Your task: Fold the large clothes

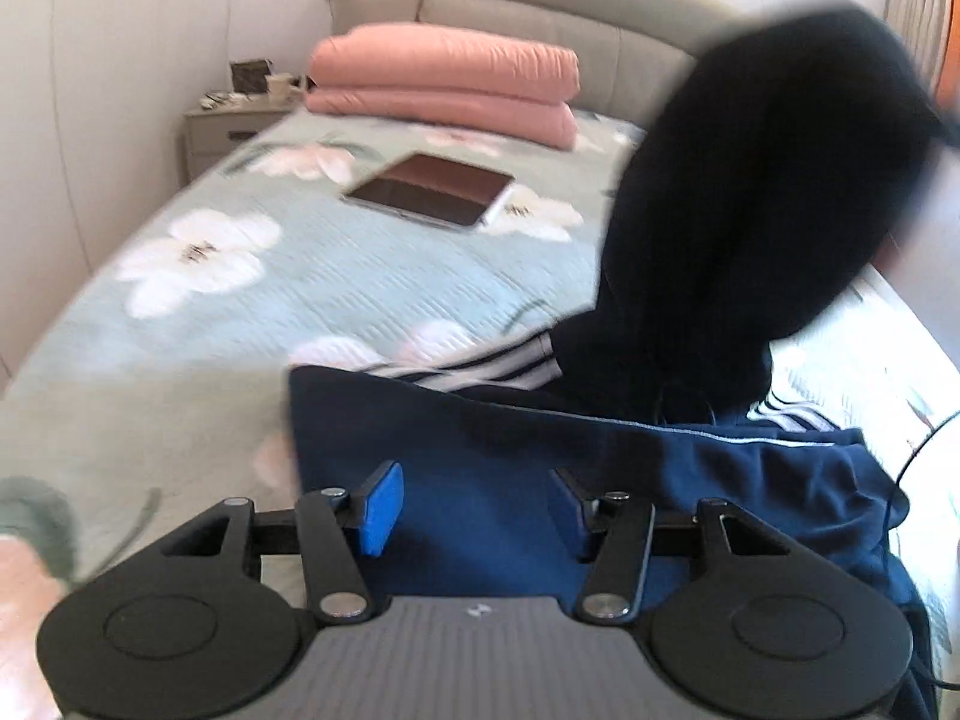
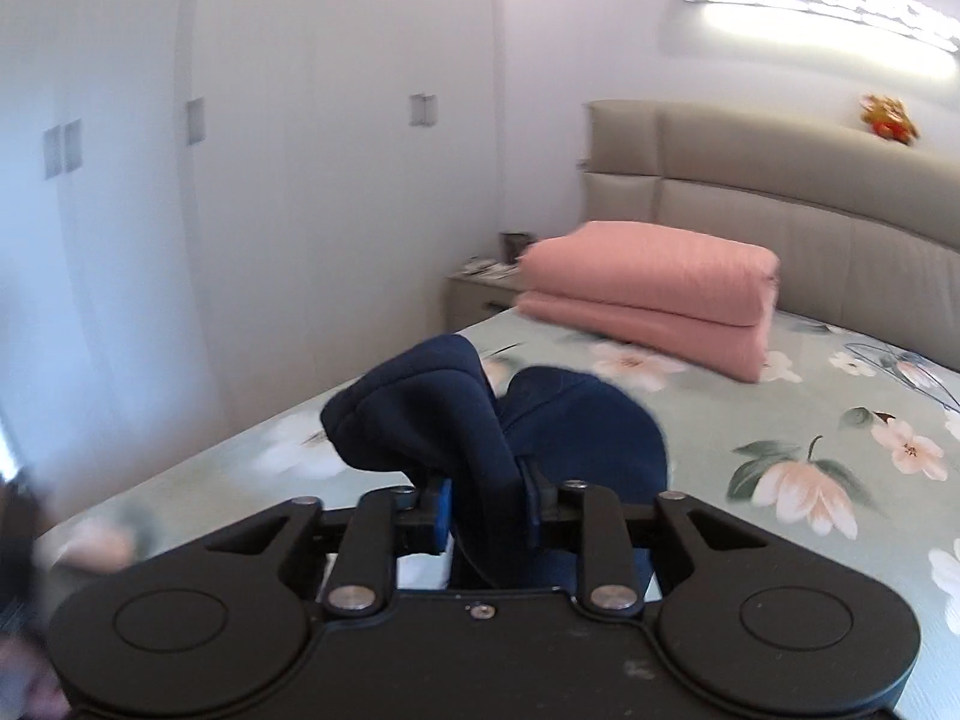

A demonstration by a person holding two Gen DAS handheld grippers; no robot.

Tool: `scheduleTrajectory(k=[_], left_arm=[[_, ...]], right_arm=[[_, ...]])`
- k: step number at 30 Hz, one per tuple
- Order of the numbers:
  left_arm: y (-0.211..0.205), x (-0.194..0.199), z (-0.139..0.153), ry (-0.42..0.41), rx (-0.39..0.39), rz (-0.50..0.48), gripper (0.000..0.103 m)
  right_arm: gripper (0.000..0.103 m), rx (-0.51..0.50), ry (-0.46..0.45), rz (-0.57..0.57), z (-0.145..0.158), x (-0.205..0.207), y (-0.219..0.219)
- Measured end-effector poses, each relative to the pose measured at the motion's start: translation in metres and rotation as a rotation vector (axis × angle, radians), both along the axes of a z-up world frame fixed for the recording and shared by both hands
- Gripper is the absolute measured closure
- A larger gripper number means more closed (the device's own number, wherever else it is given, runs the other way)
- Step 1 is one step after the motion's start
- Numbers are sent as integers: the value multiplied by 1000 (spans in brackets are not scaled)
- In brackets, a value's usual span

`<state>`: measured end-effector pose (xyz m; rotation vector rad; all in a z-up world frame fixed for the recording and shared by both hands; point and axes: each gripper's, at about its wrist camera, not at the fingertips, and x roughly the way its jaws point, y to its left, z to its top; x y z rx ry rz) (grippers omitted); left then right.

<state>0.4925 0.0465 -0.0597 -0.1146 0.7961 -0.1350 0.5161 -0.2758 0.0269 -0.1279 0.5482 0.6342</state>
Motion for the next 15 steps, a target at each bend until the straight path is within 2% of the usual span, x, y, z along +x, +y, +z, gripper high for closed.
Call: scheduleTrajectory(k=[1, 2, 4, 6, 7, 11, 13, 15], left_arm=[[5, -5, 5, -2, -7, 8, 47], [10, -11, 10, -3, -18, 16, 47], [18, -20, 19, -4, -45, 28, 47], [21, -28, 25, -6, -72, 32, 47], [20, -31, 28, -8, -87, 28, 47], [-2, -31, 31, -11, -169, -42, 47], [-21, -27, 27, 0, -223, -96, 47], [-44, -23, 25, 3, -261, -150, 47]], right_arm=[[29, -39, 61, 59, -2, -22, 3], [23, -87, 111, 99, -8, -45, 5], [26, -172, 211, 128, -23, -83, 3], [26, -177, 358, 124, -39, -106, -5], [26, -171, 396, 107, -43, -116, -10], [26, -127, 410, -18, -54, -133, -19], [35, -70, 373, -96, -64, -126, -18], [72, -31, 339, -205, -76, -115, -17]])
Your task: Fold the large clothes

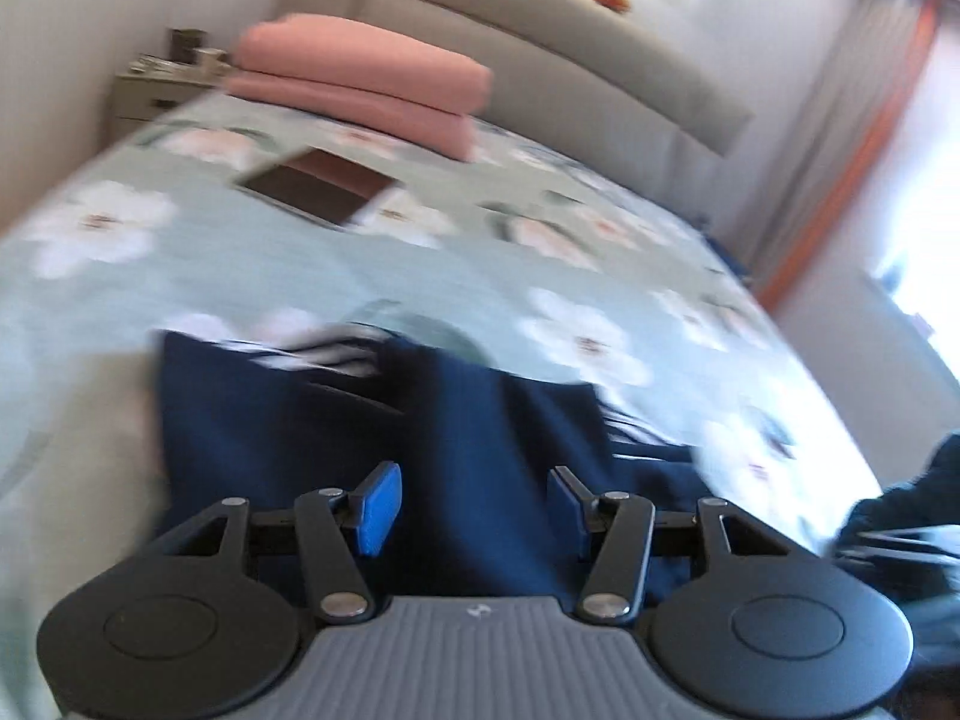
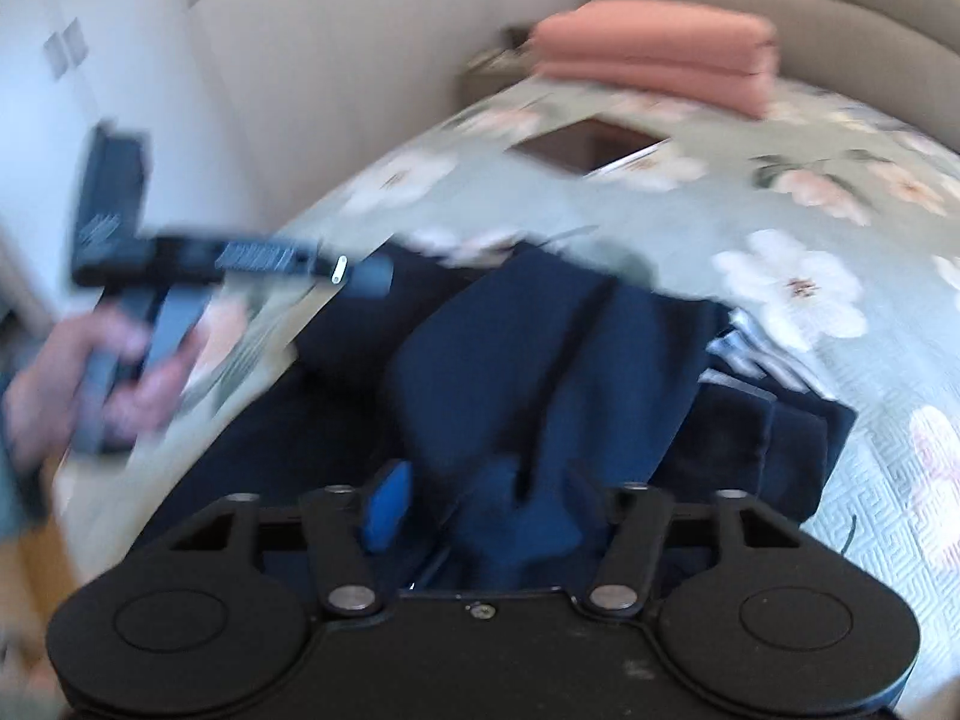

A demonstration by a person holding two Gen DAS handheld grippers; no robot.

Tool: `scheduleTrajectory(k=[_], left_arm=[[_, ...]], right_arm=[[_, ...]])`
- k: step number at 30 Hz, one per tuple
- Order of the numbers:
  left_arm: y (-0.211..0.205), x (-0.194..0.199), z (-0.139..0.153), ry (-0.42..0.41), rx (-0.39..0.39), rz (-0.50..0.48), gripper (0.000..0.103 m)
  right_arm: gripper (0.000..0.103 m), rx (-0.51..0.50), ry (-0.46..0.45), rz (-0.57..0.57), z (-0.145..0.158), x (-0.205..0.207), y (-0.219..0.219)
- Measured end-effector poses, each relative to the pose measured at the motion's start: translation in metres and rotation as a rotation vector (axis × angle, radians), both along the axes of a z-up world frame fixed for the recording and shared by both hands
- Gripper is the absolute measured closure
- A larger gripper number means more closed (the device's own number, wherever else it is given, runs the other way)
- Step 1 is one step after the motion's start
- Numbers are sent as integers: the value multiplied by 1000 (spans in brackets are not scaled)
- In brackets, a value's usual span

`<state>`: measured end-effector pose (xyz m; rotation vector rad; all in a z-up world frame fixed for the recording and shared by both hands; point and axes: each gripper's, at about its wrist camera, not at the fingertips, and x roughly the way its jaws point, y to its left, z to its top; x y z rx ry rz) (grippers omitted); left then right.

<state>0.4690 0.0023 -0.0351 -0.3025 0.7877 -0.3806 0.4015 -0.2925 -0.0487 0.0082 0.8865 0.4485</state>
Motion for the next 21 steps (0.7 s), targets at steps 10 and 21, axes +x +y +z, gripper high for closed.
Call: scheduleTrajectory(k=[10, 21], left_arm=[[-31, -17, -90, 279, 105, -59, 99], [-14, -41, -47, 186, -59, -55, 84]], right_arm=[[82, 177, 288, -179, -108, 5, 3], [78, 154, 178, -146, -46, -2, -27]])
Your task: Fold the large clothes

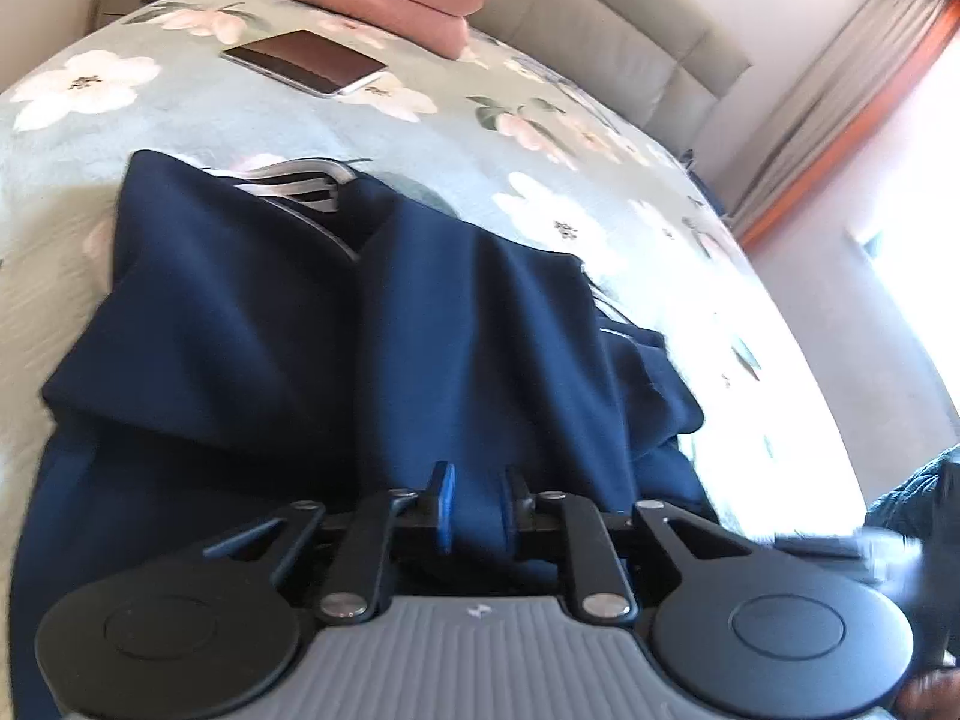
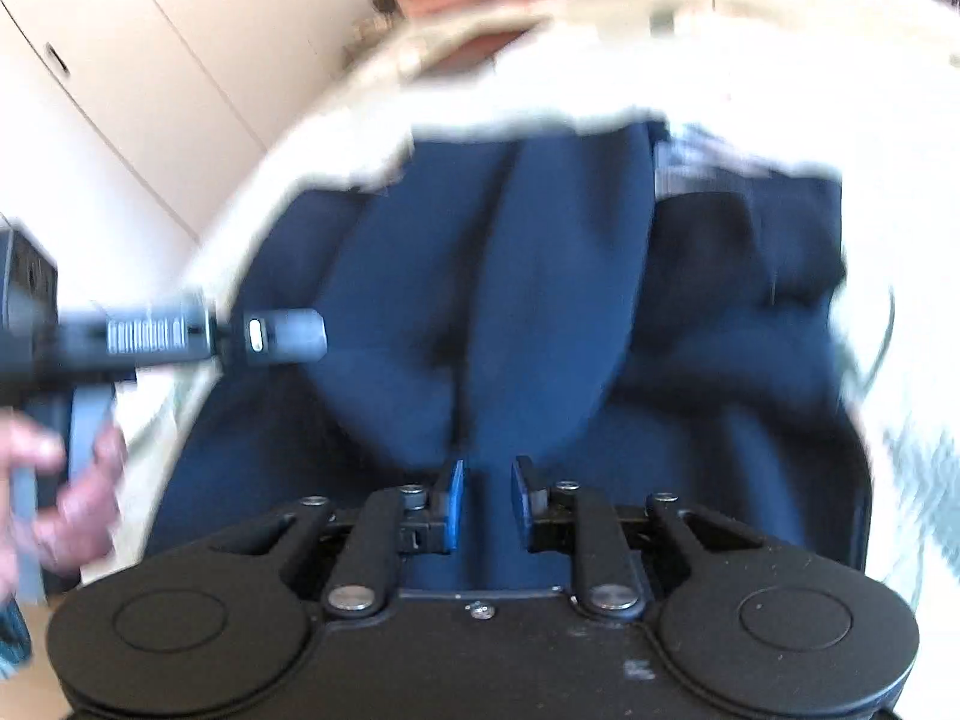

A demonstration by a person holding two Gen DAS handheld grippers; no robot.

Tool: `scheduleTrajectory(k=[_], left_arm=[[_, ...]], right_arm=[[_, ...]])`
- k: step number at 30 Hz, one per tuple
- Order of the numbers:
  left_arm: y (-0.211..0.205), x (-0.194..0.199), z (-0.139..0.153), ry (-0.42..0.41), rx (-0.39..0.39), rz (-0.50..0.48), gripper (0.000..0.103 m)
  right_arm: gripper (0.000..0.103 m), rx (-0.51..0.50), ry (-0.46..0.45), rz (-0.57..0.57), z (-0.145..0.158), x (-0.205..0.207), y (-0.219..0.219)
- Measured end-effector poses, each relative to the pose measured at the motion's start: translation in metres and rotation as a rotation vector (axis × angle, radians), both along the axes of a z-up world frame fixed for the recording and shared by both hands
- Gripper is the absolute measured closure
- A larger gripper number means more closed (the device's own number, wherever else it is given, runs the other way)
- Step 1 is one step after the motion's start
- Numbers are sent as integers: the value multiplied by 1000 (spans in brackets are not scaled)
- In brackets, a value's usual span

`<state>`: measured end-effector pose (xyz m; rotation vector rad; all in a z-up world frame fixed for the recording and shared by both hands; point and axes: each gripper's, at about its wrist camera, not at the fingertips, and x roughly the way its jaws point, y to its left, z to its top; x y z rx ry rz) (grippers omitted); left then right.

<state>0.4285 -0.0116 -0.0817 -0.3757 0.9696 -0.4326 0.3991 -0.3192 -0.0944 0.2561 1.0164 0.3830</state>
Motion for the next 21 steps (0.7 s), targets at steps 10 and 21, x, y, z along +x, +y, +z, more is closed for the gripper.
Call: scheduleTrajectory(k=[10, 21], left_arm=[[0, 7, -52, 158, 19, 84, 89], [26, -45, -16, 61, 132, -80, 79]], right_arm=[[80, -181, 105, 21, -66, 14, 46], [76, -101, 161, -107, -46, -59, 20]])
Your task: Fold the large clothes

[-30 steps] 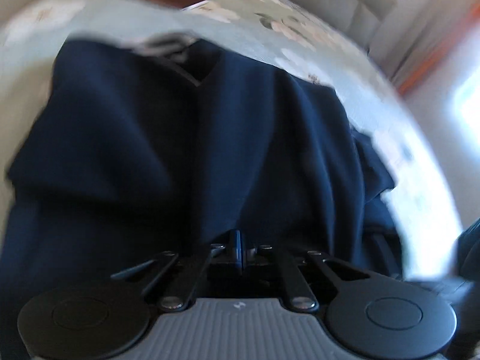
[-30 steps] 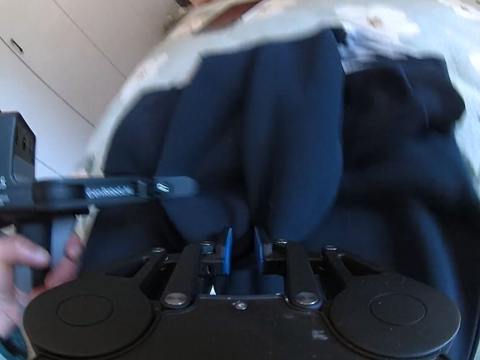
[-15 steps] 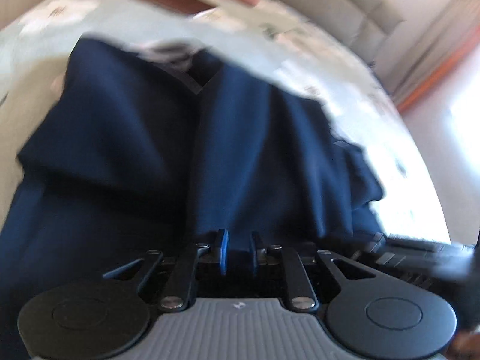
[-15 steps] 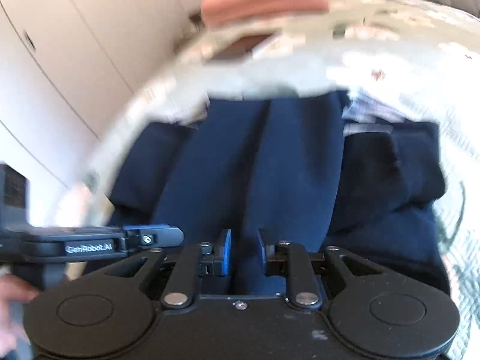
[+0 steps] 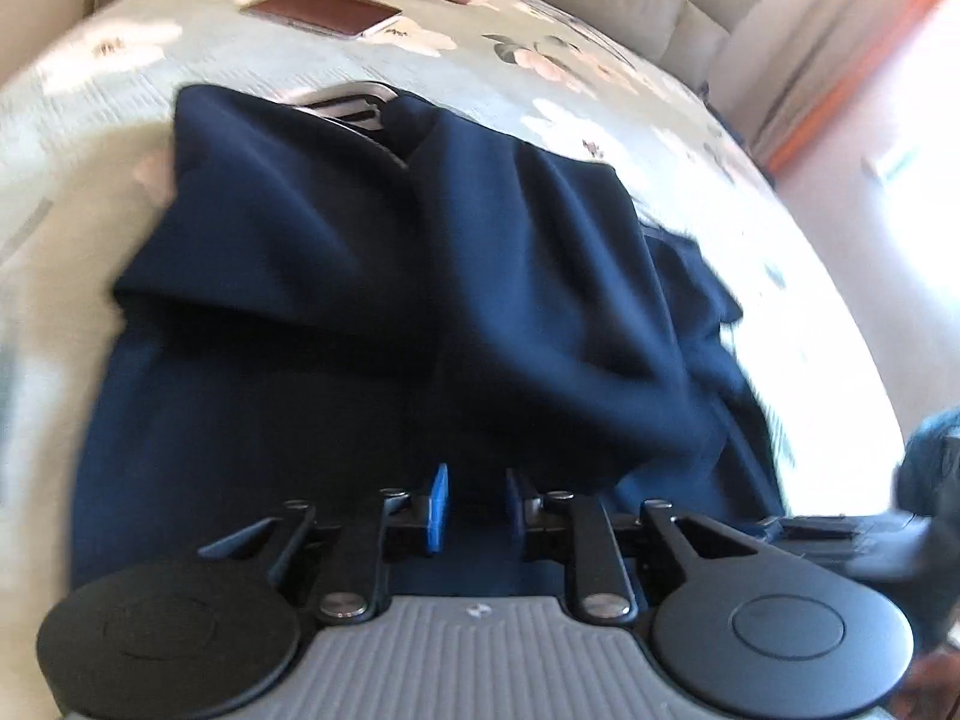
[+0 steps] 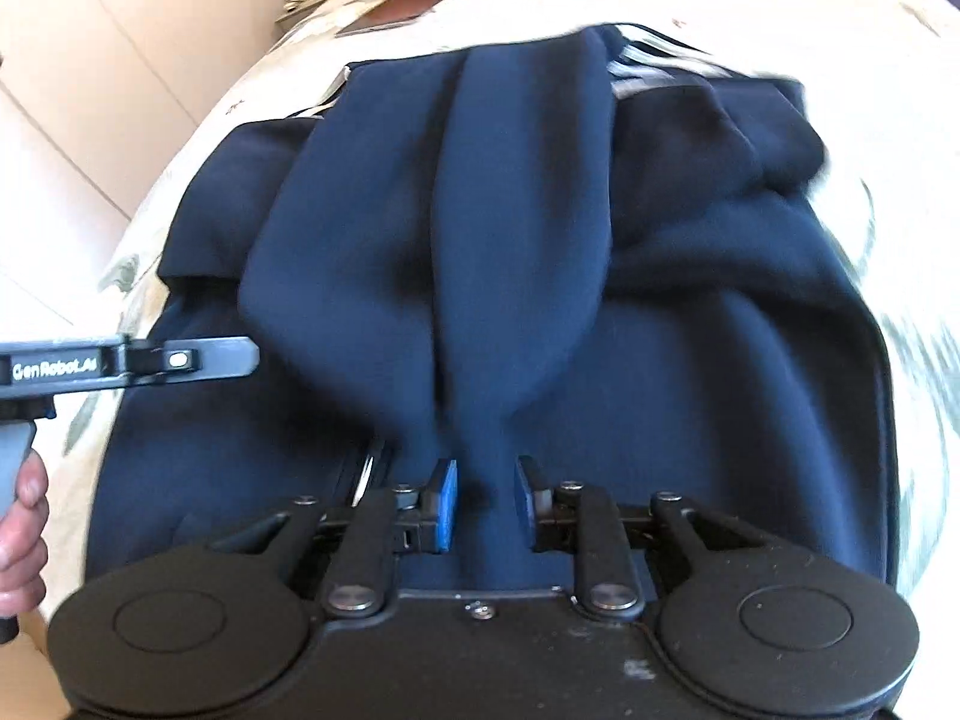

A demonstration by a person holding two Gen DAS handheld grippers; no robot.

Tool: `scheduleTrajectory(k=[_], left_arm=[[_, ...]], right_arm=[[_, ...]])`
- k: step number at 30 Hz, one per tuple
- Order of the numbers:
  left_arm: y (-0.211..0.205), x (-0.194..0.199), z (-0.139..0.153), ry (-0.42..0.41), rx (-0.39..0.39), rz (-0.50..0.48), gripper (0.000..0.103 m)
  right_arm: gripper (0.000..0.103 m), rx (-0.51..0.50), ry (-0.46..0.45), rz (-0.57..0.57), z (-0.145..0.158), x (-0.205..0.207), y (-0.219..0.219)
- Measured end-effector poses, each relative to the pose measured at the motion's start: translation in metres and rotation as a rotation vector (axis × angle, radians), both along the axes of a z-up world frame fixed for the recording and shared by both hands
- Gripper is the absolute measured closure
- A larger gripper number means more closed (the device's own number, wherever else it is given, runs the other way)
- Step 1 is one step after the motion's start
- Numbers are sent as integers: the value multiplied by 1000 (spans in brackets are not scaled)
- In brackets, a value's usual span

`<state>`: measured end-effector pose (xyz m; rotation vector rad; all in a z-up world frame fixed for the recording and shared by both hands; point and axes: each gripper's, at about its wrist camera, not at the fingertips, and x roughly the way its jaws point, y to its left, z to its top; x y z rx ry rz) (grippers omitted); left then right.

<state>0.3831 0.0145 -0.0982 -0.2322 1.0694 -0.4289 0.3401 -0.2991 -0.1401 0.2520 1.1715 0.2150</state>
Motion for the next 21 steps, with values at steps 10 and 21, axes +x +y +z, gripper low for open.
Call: scheduleTrajectory(k=[10, 21], left_arm=[[105, -89, 29, 109, 91, 69, 50], [145, -168, -1, 335, 49, 258, 49]], right_arm=[[34, -133, 33, -50, 42, -93, -37], [34, -193, 226, -87, 18, -171, -93]])
